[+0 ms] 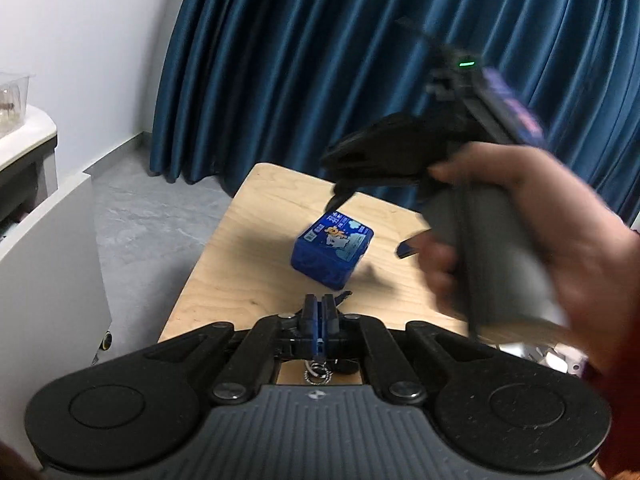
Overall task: Organize rigid objects
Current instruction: 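Grasp the blue tin with the right tool while the left tool holds the keys, then carry the car keys and blue tin toward the tray with both tools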
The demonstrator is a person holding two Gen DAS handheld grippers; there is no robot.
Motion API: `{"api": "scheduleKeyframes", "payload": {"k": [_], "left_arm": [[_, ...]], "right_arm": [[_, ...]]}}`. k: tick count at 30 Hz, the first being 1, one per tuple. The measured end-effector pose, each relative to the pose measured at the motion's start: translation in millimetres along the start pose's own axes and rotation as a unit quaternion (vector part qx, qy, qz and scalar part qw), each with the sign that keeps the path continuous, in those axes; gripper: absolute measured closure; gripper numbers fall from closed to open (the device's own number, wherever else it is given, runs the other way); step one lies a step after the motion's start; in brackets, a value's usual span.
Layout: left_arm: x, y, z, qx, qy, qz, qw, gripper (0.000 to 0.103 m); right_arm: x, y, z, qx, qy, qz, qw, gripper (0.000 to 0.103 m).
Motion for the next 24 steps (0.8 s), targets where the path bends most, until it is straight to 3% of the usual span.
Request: {"api": "scheduleKeyframes", "payload": {"k": [2,7,9,10,12,15,16,17,24], "left_arm": [[-4.6,-2.2,-7.6,-0.016,0.010,0.015,0.9997,0.098],[-17.1,-9.7,-28.7,-0.051,0.014,0.054,0.9972,0.079],[-13.5,-11.8,-35.1,-0.060,0.007,0.042,0.9973,0.059],[-13.6,-11.7,-38.7,-0.060,0.007,0.041,0.9974,0.057],[-12.6,-10.2,-45.4,-0.058,0.005,0.042,0.9974,0.057],[-10.4,-12.2,-52.5,-0.056,0.007,0.030,0.9979,0.060],[-8.0,-12.7,-54.6,-0.054,0.008,0.019,0.9983,0.067],[-7.3,-13.8,-56.9,-0.059,0.009,0.014,0.9981,0.085],[-7.0,-11.0,-48.6,-0.053,-0.027,0.030,0.9978,0.098]], "right_arm": [[-5.8,3.0,-14.9,-0.018,-0.018,-0.001,1.000,0.008],[-14.3,2.1,-45.7,-0.060,-0.035,0.043,0.997,0.000],[-20.4,0.7,-45.5,-0.057,-0.032,0.092,0.994,0.016],[-18.2,1.0,-40.9,-0.039,-0.024,0.103,0.994,0.028],[-2.8,-0.2,-35.6,-0.030,-0.024,0.101,0.994,0.028],[20.8,-6.2,-23.1,-0.003,-0.025,0.109,0.994,0.028],[28.7,-8.6,-17.0,0.008,-0.015,0.109,0.994,0.028],[36.3,-11.4,-9.7,0.016,-0.006,0.108,0.994,0.028],[81.2,-41.2,64.0,0.085,0.018,0.122,0.989,0.028]]}}
Point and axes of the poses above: each gripper's, at about its wrist camera, not at the fingertips, and z roughly against the way its jaws point, x to its right, y to its top, the point moved 5 cm from there along -z, roughly the way its jaws point, and after that the axes turned 9 degrees about z, right-handed, at the moved point
